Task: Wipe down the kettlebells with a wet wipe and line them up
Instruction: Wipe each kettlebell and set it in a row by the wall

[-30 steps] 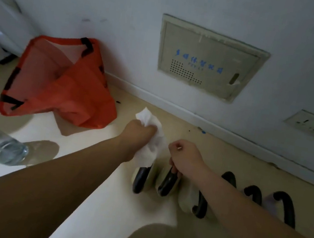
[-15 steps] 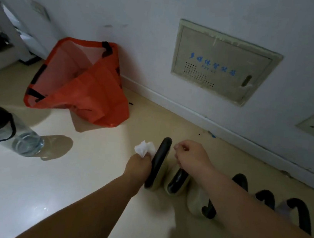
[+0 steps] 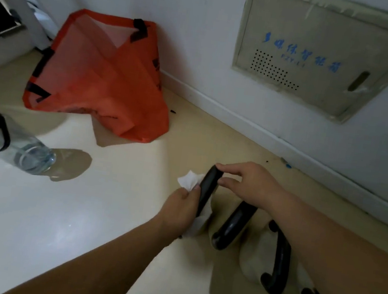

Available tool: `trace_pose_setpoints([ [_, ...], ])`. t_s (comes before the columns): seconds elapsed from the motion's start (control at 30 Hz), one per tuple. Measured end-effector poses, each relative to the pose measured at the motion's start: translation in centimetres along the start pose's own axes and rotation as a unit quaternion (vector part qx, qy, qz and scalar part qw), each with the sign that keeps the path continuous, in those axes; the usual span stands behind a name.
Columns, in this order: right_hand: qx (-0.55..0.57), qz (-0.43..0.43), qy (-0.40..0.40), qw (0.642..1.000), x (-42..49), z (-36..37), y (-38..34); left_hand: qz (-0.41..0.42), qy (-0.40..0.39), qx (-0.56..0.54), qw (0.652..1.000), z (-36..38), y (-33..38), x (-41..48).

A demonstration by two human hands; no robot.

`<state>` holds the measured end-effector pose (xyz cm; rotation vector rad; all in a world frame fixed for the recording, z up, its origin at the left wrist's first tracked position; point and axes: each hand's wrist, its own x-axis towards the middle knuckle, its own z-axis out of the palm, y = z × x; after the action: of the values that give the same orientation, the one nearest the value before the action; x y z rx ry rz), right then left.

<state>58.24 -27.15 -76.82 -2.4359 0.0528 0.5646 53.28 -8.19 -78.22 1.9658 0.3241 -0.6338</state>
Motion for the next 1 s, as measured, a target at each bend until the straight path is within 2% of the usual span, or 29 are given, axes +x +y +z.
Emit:
trace_pose_setpoints([
  [0.07,0.033,0.007,0.009,0.999,0.1,0.0,0.1,0.093,0.051,0.093,0.99,1.6,-1.2,-1.2],
  [0.17,0.063,0.006,0.032,0.998,0.5,0.4,0.3,0.209,0.125,0.151,0.958,3.3,-2.3,-2.6],
  [0.23,0.076,0.0,0.044,0.996,0.8,0.6,0.6,0.209,0.141,0.238,0.938,3.5,-1.8,-1.0],
  [0.33,0.09,-0.004,0.052,0.995,1.6,0.8,1.4,0.166,0.115,0.337,0.92,4.2,0.6,3.4],
  [0.4,0.107,0.005,0.054,0.993,1.9,0.6,1.7,0.167,0.05,0.304,0.937,4.0,2.3,6.1],
  [0.5,0.116,0.003,0.033,0.993,2.3,0.2,1.8,0.169,-0.065,0.158,0.971,2.7,2.6,7.1],
  [0.6,0.138,-0.011,0.025,0.99,2.5,0.7,1.1,0.144,-0.023,0.087,0.985,2.1,1.1,5.0],
  [0.7,0.122,-0.009,0.028,0.992,2.7,1.1,1.0,0.184,0.082,0.167,0.965,3.1,-3.2,0.5],
  [0.77,0.119,-0.005,0.022,0.993,2.5,1.0,1.1,0.223,0.089,0.227,0.944,3.6,-5.2,-2.3],
  [0.83,0.122,-0.006,0.012,0.992,2.5,1.0,1.1,0.227,0.101,0.262,0.933,3.6,-5.3,-2.5],
  [1.0,0.125,-0.008,0.02,0.992,2.8,1.5,1.3,0.128,0.095,0.174,0.972,3.3,-0.3,3.0],
])
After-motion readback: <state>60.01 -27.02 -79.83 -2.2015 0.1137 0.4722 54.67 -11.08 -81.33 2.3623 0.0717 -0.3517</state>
